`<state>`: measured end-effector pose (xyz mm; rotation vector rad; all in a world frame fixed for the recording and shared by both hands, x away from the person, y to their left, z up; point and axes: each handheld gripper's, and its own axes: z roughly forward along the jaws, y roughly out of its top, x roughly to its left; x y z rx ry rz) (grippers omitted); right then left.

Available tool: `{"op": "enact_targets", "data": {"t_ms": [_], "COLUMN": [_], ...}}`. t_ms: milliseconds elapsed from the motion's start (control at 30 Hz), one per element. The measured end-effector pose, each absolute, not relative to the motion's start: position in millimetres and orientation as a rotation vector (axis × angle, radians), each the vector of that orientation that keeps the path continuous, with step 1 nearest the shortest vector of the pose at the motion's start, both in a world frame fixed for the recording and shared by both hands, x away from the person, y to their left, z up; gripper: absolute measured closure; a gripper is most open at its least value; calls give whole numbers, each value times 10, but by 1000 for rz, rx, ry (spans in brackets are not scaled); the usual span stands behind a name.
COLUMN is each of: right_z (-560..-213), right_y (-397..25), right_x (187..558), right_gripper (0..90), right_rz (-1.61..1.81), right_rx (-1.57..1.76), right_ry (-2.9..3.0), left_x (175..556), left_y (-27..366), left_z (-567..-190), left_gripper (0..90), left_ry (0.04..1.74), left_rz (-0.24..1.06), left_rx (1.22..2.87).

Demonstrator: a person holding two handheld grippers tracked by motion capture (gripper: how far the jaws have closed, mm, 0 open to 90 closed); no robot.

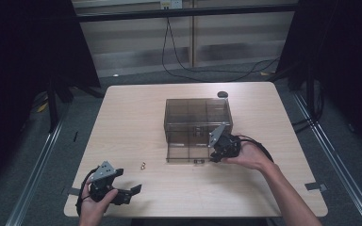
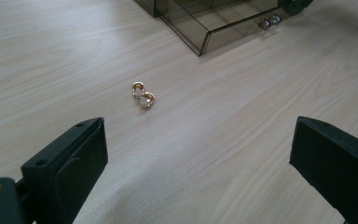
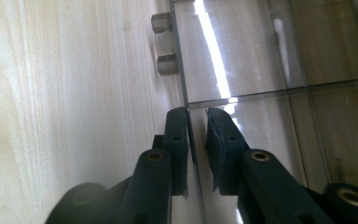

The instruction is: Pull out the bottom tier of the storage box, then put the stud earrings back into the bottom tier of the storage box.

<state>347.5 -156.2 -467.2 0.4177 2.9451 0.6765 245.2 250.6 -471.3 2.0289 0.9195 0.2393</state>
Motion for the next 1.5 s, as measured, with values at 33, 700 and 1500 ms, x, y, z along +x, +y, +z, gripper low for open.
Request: {"op": "enact_targets", "data": {"t_ms": [33,700,1500], "right_z": [-4678,-4802,-4693], "right_y": [-1581,-1805,-2016], "right_x": [3479,3332,3110], "right_gripper": [746,508,376], "right_rz": [707,1045,1236], "right_rx": [409,687,935], "right_ry": [2929,2688,2373], "left_x": [2453,2475,2513], "left_y": [2506,2509,2493], "left_z": [-4714,-4730,-4751], "left_gripper": [39,41,45], "left_ry": [920,935,959], "left_rz": [239,237,233], "left_rx": [2029,2034,2061]}}
